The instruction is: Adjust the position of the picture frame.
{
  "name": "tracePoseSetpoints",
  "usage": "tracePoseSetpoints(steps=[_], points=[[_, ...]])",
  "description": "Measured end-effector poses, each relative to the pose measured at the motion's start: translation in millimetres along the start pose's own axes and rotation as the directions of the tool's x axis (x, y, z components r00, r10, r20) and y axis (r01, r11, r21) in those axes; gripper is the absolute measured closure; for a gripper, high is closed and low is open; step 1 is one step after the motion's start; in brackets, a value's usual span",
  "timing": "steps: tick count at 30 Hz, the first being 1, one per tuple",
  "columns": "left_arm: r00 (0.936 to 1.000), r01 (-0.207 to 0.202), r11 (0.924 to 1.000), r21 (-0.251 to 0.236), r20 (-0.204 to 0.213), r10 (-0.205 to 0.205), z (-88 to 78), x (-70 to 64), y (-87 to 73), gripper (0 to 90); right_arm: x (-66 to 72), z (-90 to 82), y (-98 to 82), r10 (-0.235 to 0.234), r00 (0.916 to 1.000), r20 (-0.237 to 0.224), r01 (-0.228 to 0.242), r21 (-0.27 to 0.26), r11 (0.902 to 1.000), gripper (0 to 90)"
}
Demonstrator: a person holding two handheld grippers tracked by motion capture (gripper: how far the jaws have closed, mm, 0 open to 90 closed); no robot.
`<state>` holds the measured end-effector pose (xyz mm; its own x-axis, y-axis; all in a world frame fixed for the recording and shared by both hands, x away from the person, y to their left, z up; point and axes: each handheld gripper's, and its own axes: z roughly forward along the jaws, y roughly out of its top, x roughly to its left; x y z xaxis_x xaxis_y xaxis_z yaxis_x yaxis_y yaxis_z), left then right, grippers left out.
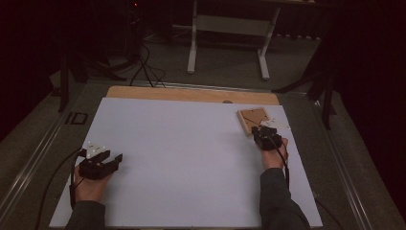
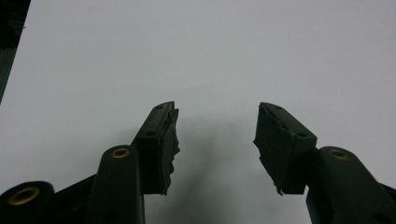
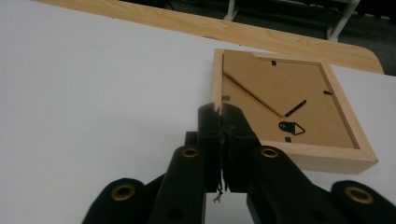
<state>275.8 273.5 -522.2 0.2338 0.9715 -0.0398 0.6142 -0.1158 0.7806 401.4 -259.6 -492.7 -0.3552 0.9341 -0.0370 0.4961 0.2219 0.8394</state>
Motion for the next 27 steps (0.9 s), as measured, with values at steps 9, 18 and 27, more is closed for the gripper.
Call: tracePoseSetpoints(steps=[9, 18, 27], points=[[1.0, -0.003, 1.0, -0.002, 0.001, 0.003, 0.1, -0.3, 0.2, 48.2, -4.0, 13.2, 4.8, 0.032, 0.9994, 0.008, -0.032, 0.011, 0.9994, 89.1], [1.0, 0.002, 0.9999, -0.015, -0.002, -0.003, -0.9, 0.9, 0.2, 47.8, -3.7, 28.7, 10.7, 0.038, 0.9992, 0.01, -0.038, 0.04, 0.9985, 89.5], [1.0, 0.0, 0.9992, -0.04, 0.008, 0.001, -3.9, 0.2, 0.9, 47.3, -4.8, 39.8, 15.9, 0.057, 0.9983, 0.015, -0.058, 0.066, 0.9962, 89.5]])
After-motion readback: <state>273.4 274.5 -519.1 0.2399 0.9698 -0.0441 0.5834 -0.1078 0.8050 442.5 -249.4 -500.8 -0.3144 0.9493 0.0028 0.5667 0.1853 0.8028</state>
